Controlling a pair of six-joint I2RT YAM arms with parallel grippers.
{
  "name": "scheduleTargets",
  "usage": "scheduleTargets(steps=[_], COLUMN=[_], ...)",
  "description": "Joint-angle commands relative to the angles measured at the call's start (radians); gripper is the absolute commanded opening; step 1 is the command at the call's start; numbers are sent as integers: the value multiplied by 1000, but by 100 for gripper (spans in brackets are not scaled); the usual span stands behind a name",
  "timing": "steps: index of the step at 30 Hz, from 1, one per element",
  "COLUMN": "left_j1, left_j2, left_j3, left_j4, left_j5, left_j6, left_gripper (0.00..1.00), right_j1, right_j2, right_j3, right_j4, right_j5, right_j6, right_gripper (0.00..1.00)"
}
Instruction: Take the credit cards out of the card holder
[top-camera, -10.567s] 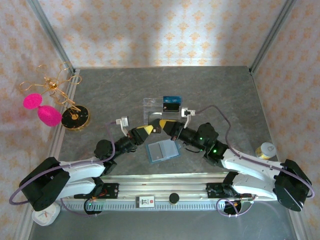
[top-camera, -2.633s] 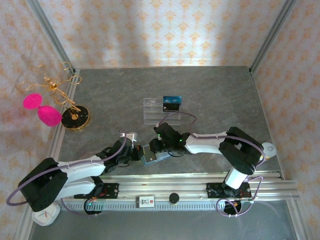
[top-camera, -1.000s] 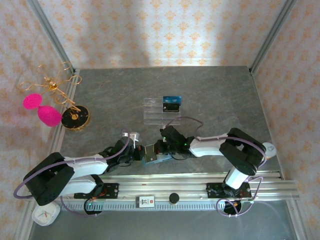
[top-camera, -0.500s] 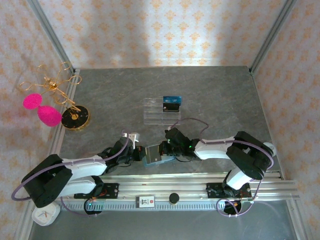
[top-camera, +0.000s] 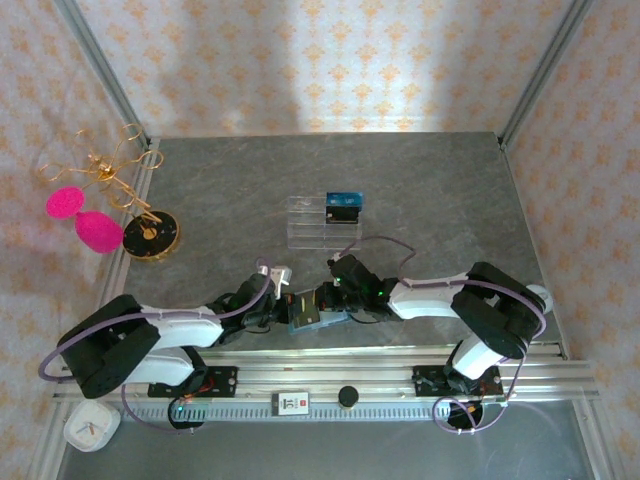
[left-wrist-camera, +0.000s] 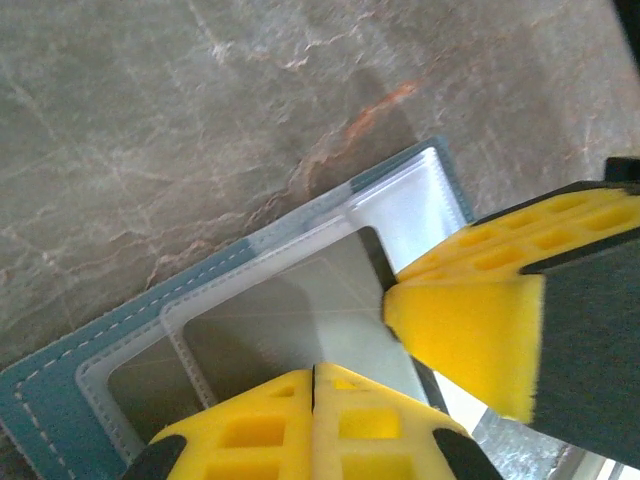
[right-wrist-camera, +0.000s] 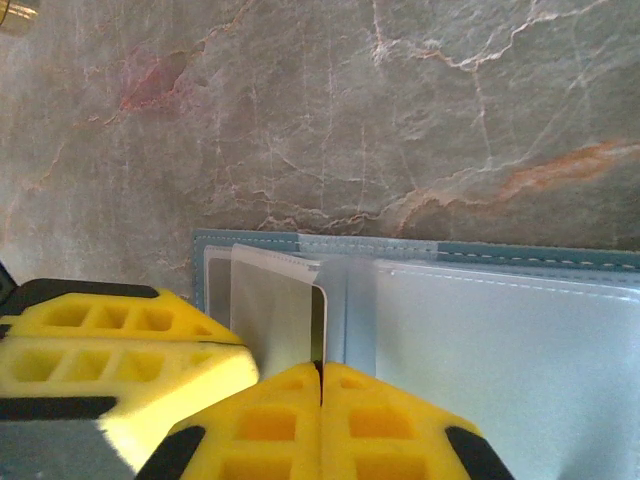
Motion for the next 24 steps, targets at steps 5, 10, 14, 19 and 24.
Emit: scheduleTargets(steps=[5, 10, 14, 19, 24], left_j1=[-4, -4, -4, -3, -4], left_j2=[44, 37, 21, 28, 18], left_j3=[-23, -46, -55, -61, -62], left_j4=[-6, -28, -30, -20, -22], left_j5=[-8, 10, 8, 6, 4], left_j6=[-20, -12, -11, -10, -11], left_gripper=[0, 0, 0, 0, 0], right_j1=[-31, -56, -57, -65, -76], right_j2=[-20, -50, -55, -82, -107], right_j3=[-58, -89, -92, -94, -111], right_j4=[30, 43, 38, -13, -23], right_j5=[-3, -18, -25, 1, 13], right_j6=[11, 10, 4, 1, 6], right_gripper=[0, 0, 0, 0, 0])
